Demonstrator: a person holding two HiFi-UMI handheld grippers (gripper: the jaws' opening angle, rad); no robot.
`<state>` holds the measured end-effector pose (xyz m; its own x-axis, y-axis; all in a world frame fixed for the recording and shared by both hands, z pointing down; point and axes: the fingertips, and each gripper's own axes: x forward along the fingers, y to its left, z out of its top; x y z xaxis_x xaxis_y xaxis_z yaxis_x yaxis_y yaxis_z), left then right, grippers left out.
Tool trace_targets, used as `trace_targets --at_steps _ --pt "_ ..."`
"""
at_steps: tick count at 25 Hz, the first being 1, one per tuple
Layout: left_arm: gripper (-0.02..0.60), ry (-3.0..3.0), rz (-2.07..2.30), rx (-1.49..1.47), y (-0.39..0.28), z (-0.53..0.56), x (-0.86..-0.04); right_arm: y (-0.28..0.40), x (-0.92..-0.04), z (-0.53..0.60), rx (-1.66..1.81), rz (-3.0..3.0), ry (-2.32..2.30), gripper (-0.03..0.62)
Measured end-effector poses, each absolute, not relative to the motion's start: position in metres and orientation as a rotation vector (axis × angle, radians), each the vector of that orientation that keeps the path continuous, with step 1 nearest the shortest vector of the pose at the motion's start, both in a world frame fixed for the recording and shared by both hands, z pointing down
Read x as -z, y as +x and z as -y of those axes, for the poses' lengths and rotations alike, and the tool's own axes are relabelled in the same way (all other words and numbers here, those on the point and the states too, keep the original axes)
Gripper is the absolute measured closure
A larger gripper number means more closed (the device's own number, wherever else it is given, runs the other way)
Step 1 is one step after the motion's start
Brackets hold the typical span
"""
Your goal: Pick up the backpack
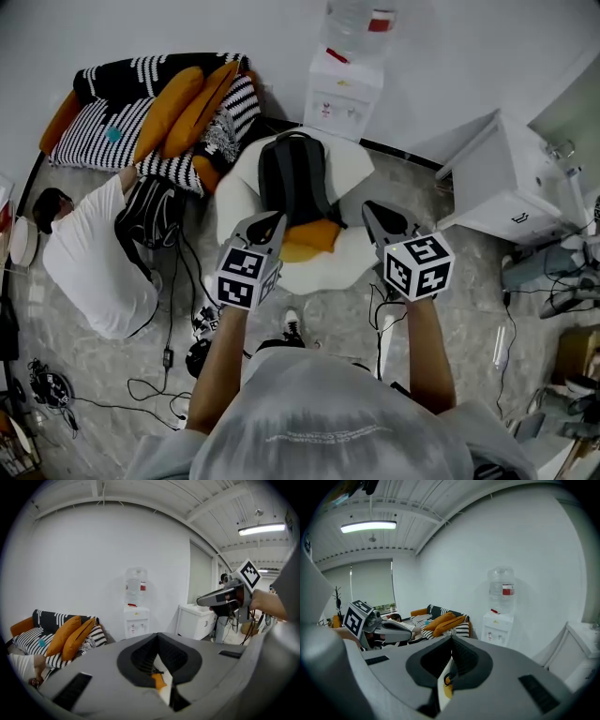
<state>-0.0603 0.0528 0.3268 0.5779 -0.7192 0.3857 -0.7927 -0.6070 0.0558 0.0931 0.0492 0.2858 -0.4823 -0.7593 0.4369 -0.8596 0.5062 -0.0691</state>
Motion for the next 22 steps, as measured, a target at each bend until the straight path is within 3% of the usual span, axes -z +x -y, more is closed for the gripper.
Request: trace_targets --at_steps 22 --pt "0.583 2.473 1.264 -0.533 -0.084 -0.004 -0.369 0.093 -0.316 0.016 -0.453 2.368 1.318 0.594"
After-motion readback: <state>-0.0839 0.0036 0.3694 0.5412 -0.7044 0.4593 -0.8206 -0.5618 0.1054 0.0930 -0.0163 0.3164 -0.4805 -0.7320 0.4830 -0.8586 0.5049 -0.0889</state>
